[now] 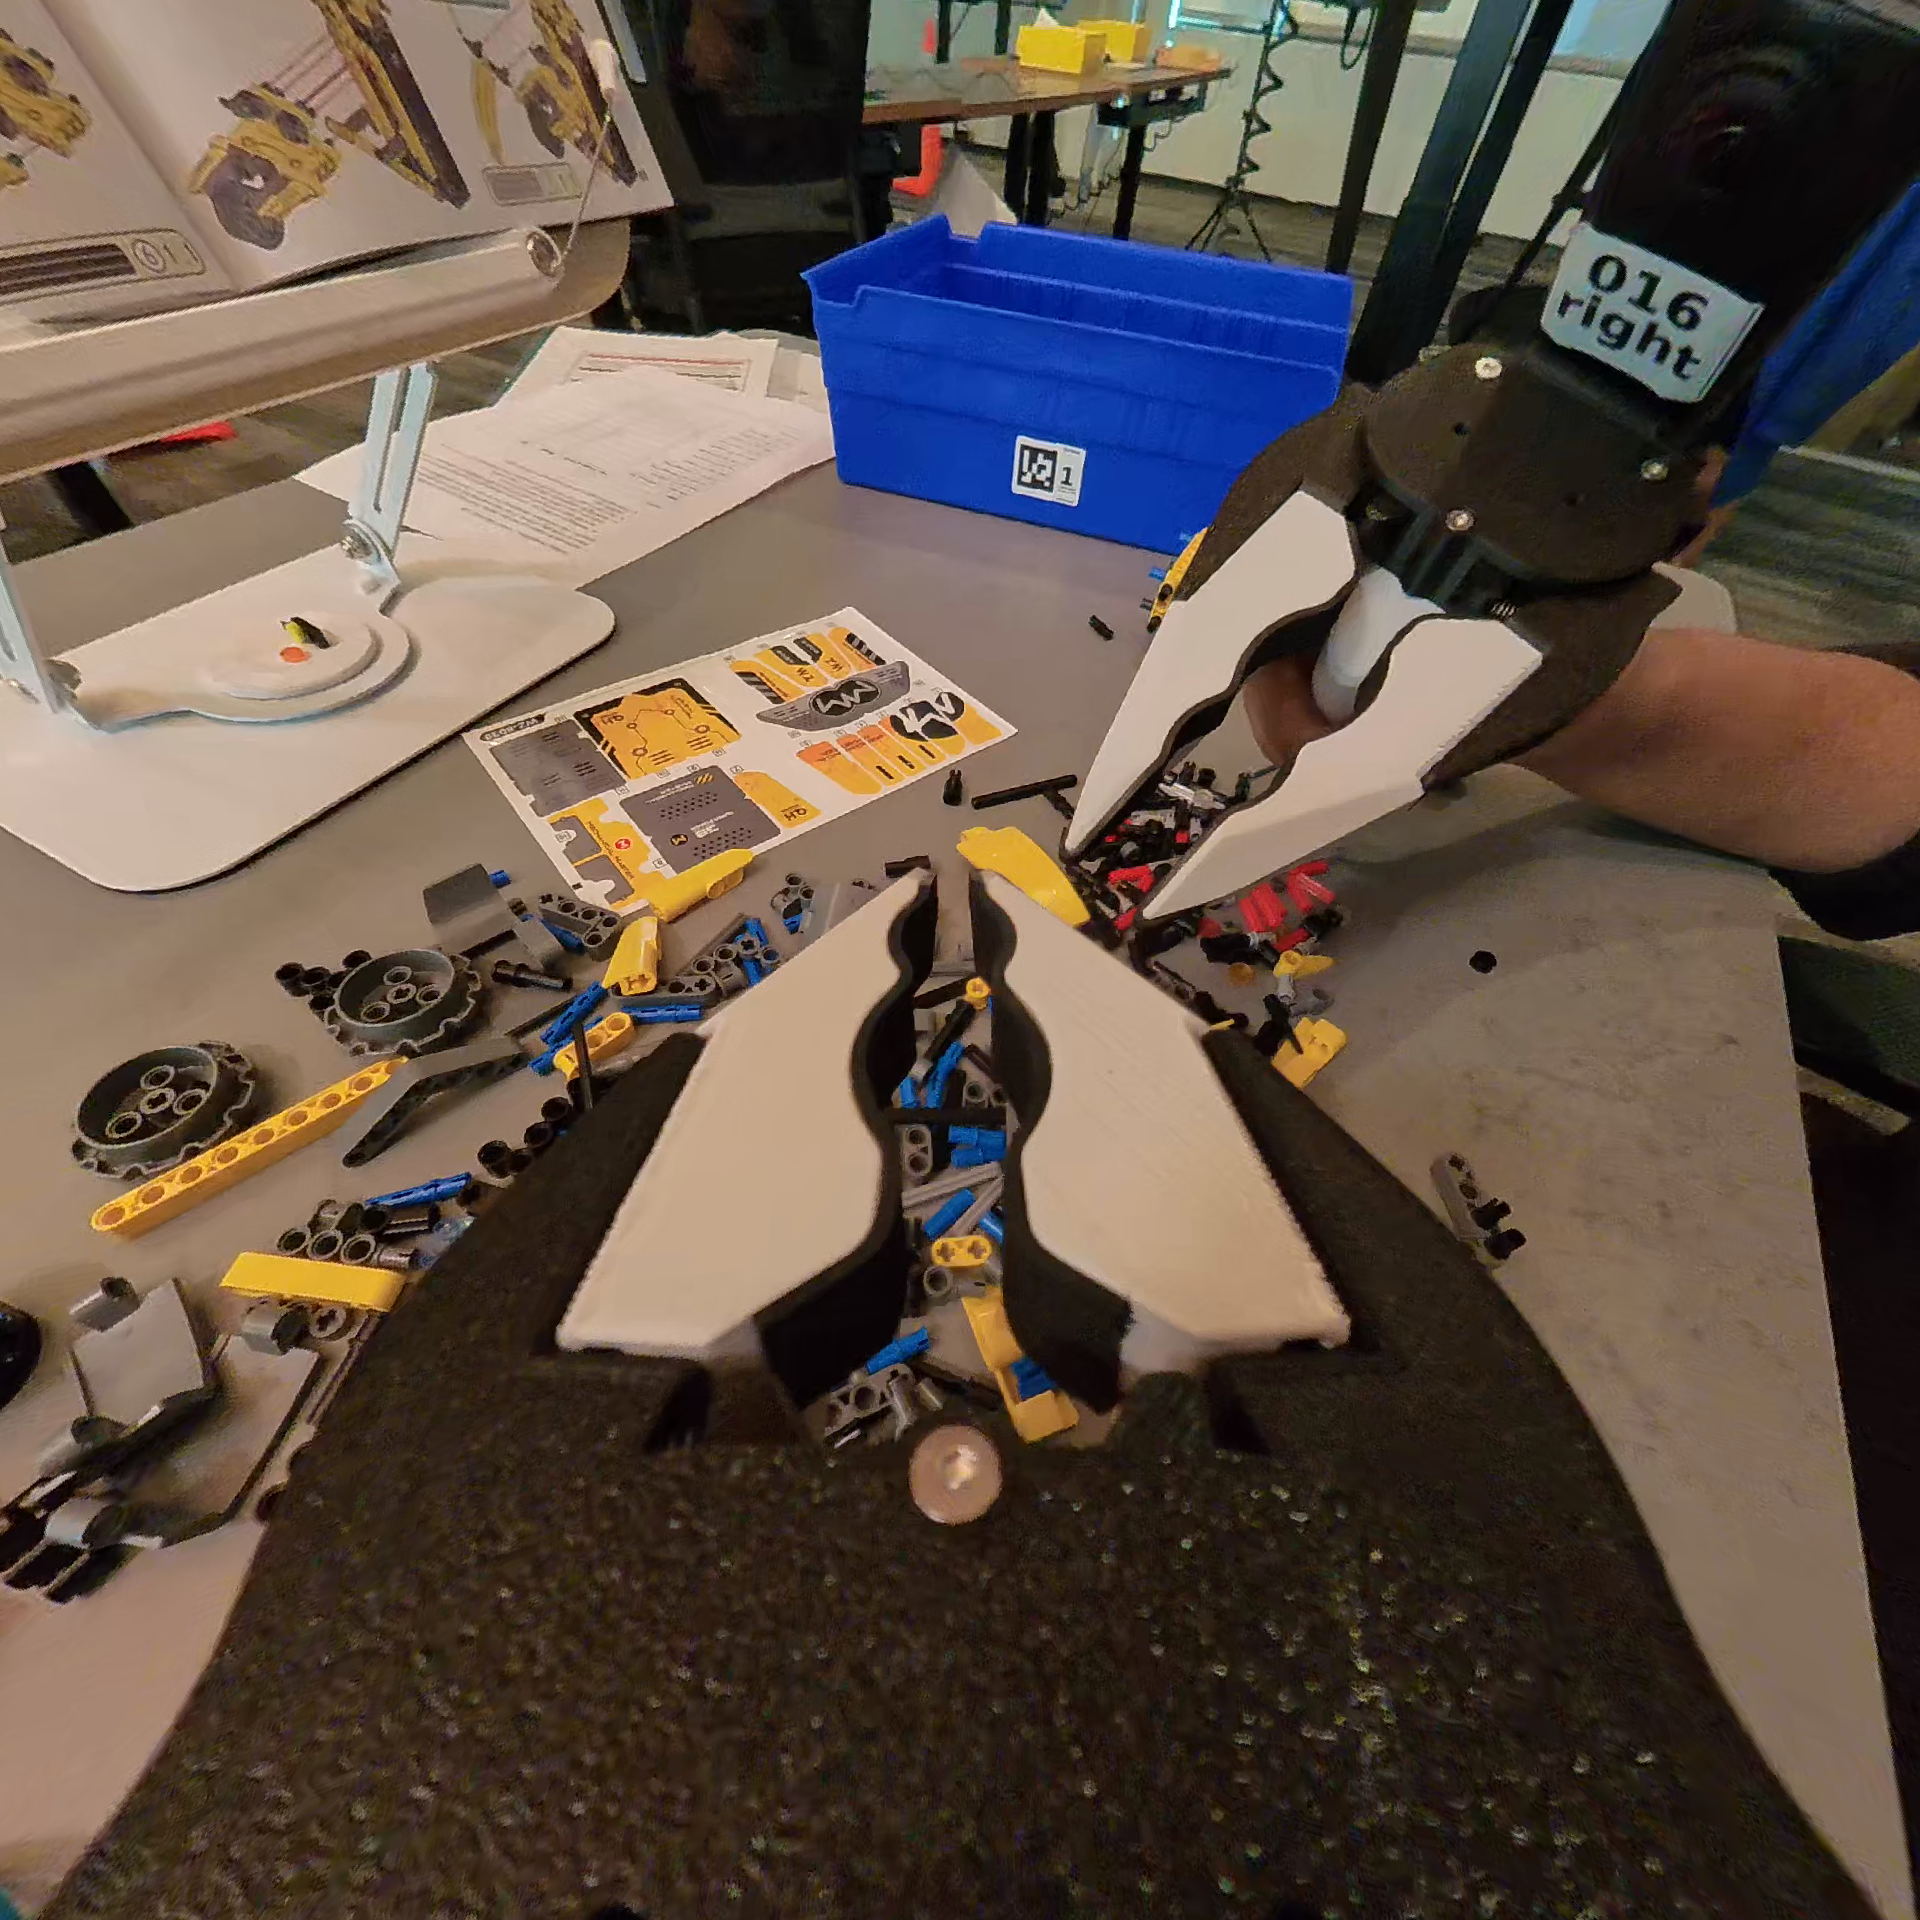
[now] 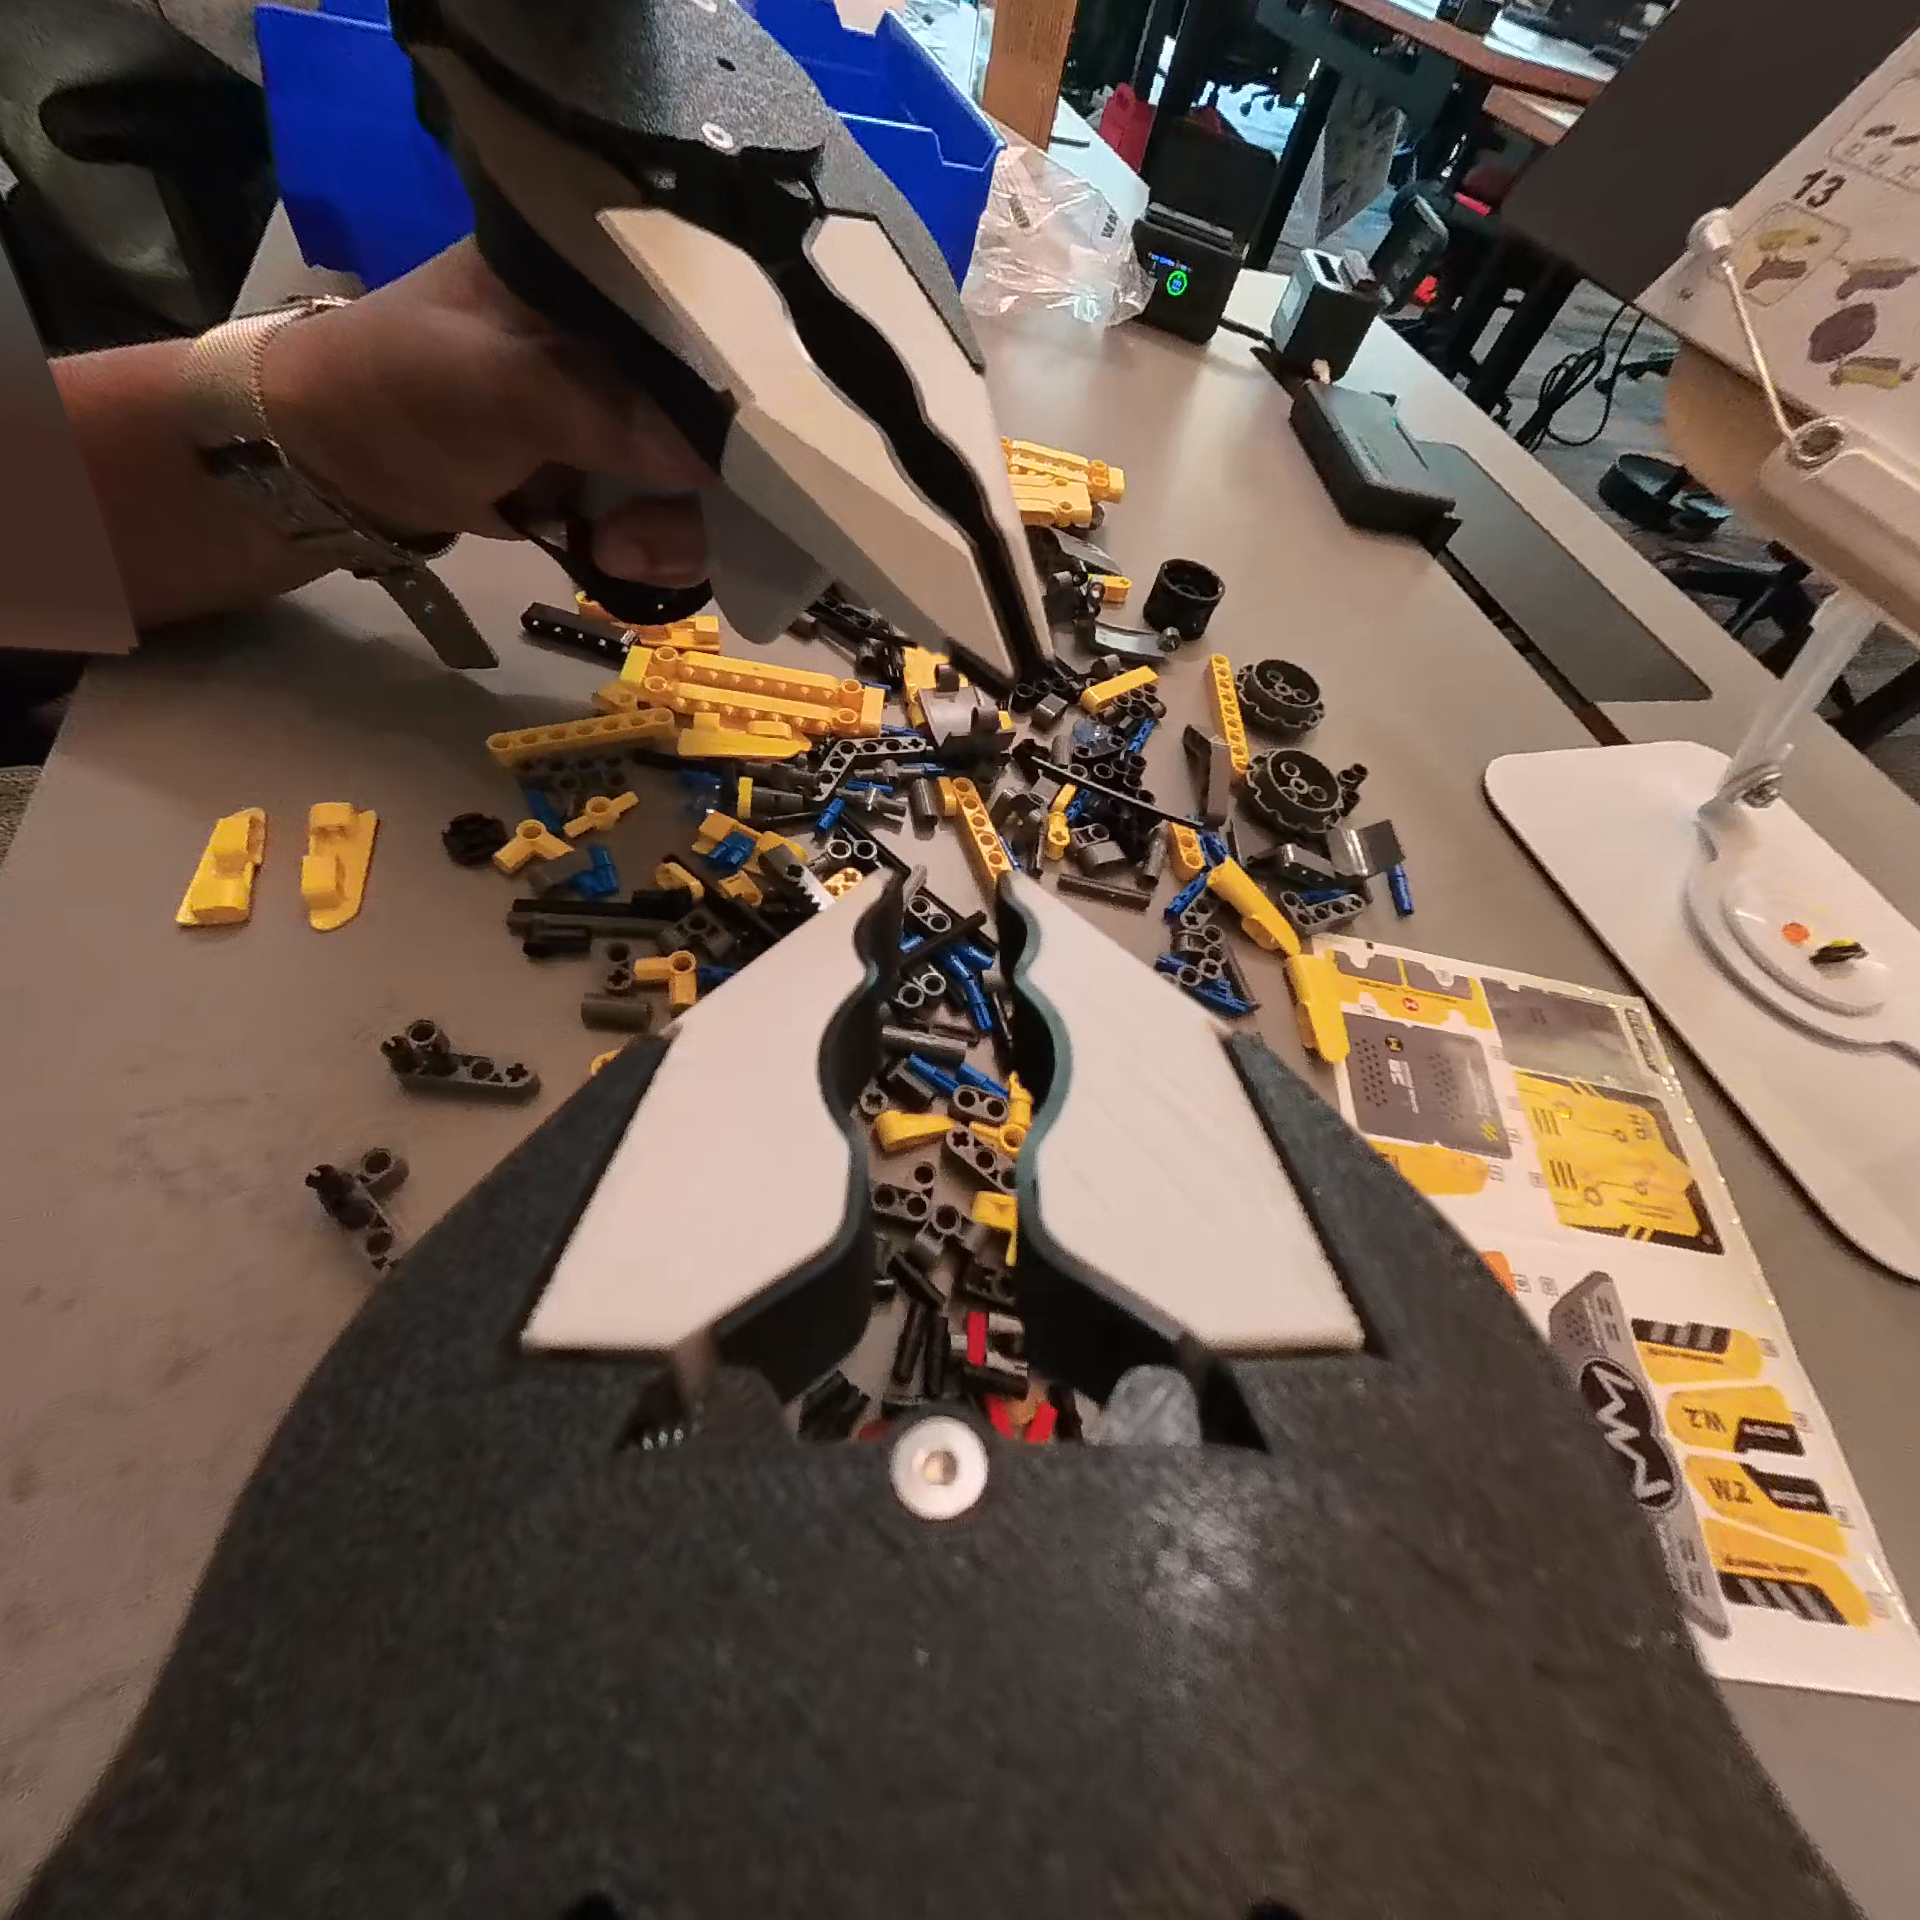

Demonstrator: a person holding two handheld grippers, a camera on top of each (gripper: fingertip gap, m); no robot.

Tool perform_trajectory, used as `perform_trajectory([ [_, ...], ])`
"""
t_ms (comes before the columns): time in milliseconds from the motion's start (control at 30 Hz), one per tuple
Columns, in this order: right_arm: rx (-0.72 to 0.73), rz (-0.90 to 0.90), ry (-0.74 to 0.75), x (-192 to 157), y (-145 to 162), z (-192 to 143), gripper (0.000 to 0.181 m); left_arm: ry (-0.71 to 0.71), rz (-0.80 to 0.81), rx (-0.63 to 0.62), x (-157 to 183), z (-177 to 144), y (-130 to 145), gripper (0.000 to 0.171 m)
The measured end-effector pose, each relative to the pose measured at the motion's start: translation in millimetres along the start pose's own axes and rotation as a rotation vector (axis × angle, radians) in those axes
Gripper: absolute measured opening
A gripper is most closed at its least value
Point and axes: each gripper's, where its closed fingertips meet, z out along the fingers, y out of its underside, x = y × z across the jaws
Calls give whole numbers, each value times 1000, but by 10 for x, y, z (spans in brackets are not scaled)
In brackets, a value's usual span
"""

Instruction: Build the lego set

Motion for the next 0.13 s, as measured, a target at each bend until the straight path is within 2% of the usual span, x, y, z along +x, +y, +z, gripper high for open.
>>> perform_trajectory([
  [133, 7, 10, 4, 18, 10, 6, 18, -17, 24, -25, -5, 19, 36, 5],
])
